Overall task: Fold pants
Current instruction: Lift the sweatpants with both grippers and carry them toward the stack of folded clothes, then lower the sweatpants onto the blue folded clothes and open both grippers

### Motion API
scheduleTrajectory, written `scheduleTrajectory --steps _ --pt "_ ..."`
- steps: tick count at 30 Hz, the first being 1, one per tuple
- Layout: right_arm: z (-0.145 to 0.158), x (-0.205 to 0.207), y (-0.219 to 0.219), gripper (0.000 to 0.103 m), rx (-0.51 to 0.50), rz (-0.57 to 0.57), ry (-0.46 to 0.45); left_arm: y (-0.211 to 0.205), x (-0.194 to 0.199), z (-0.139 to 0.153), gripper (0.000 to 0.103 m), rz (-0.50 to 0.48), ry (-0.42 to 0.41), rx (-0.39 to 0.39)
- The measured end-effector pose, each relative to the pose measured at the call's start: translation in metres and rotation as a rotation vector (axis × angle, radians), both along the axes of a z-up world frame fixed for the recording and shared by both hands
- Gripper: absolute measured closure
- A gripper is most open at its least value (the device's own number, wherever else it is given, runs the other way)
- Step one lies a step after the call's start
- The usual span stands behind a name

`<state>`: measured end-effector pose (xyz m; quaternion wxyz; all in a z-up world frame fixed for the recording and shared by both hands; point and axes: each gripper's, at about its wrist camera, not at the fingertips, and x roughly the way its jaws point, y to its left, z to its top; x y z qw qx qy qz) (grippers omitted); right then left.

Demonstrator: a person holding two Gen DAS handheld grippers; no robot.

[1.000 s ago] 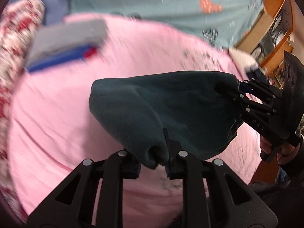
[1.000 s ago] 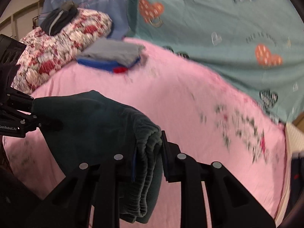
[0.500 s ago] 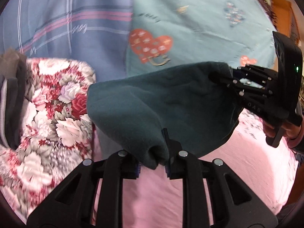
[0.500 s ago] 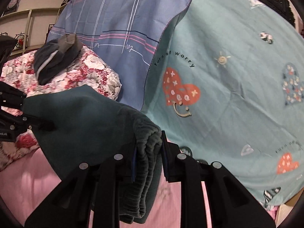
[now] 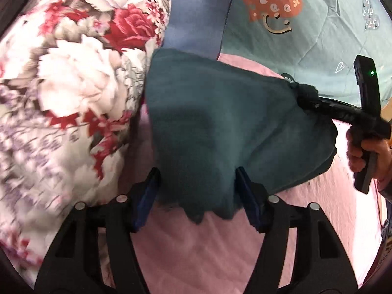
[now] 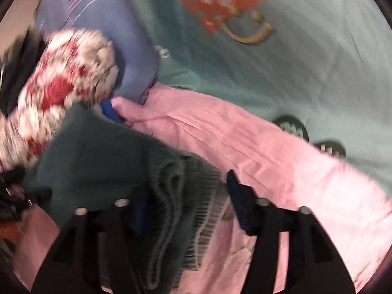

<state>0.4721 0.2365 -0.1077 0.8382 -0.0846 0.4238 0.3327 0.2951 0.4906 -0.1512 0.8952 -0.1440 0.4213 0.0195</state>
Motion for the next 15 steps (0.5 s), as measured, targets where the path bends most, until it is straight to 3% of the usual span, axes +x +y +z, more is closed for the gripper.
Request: scheduleTrajectory --steps 2,5,7,9,12,13,15 --pt "0.016 -0.005 -0.017 0.044 0.056 -0.010 0.036 -0.006 -0.014 0.016 0.038 0.026 -0.013 0.057" --pt "0.047 -0.024 -0.030 0.044 0.157 -0.002 -0.001 -0.010 -0.036 0.051 0.030 0.037 -0.101 0.138" --pt "0.063 -0.030 -0.027 0.044 0.262 0.037 0.006 -0.007 -0.042 0.075 0.024 0.061 -0.184 0.118" --pt "0.066 -0.029 -0.018 0.044 0.343 0.084 0.050 -0.004 -0.034 0.086 0.024 0.049 -0.246 0.028" --pt "0.042 -0.013 0.009 0.050 0.371 0.128 0.160 -0.004 -0.005 0.070 0.025 0.035 -0.230 -0.074" --pt "0.023 -0.003 0.016 0.050 0.315 0.098 0.183 -0.003 0.003 0.057 0.028 0.045 -0.192 -0.090" --pt "-0.001 0.007 0.014 0.062 0.254 0.050 0.171 -0.001 0.016 0.019 0.040 0.061 -0.084 -0.098"
